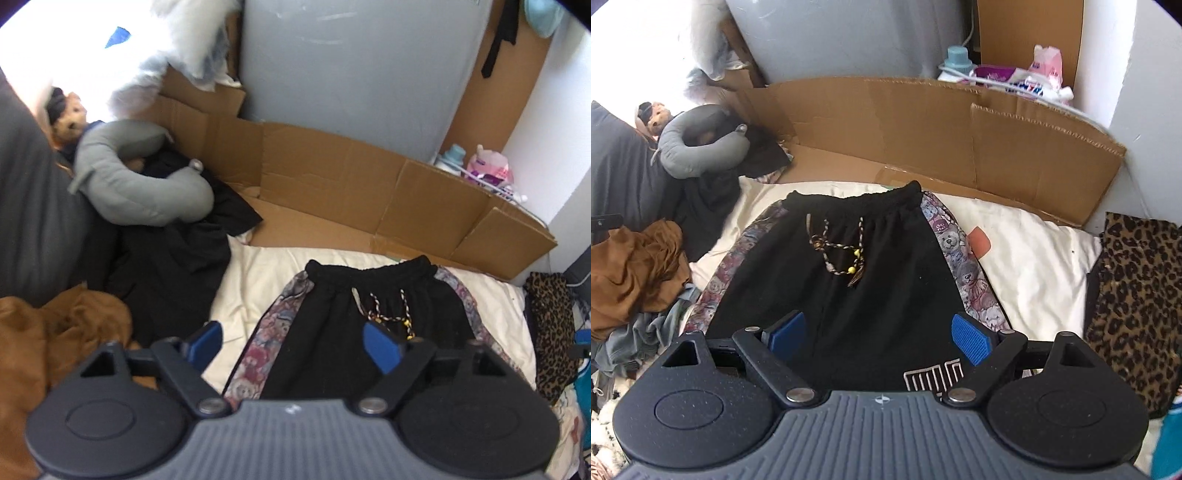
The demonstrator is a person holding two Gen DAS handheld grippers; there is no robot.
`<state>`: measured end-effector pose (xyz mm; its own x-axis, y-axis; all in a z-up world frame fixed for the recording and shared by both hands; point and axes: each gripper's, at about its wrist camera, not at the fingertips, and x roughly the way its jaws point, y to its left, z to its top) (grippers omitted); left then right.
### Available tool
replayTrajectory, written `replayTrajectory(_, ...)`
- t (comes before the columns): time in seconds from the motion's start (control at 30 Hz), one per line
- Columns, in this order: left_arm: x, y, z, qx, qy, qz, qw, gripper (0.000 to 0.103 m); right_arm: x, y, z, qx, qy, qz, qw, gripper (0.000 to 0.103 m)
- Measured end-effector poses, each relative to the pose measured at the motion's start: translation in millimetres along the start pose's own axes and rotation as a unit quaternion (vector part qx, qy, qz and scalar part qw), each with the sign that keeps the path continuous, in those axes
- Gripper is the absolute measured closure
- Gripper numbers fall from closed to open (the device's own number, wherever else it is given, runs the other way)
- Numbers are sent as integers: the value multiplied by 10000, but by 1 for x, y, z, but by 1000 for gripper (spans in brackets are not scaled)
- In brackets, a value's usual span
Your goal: Fold clothes
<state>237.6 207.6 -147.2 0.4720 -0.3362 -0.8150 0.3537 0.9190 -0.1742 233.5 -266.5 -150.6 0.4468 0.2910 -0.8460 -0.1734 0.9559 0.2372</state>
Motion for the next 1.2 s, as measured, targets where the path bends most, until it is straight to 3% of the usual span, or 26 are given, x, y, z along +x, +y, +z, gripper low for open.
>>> replayTrajectory(0.33,112,5,10,214,91,-128,9996,42,82,-61,7,105,-406,-85,9991,14)
replayTrajectory(0.4,132,9,8,212,165,-162,9995,45,96,-76,9,268,-427,16,9987,21)
replayTrajectory(0.57,178,19,0,171,335,-237,9990,64,134,-97,13,218,-450,-250,9984,34)
replayTrajectory(0.73,217,26,4,243,616,-446,9968,75,170,-105,21,216,-505,-252,9982,39)
replayTrajectory(1.0,251,28,19,287,901,-652,9934,81,207,-96,39,141,-633,-246,9976,39)
replayTrajectory(1.2,276,25,29,390,1096,-878,9893,78,226,-88,56,83,-734,-273,9969,39)
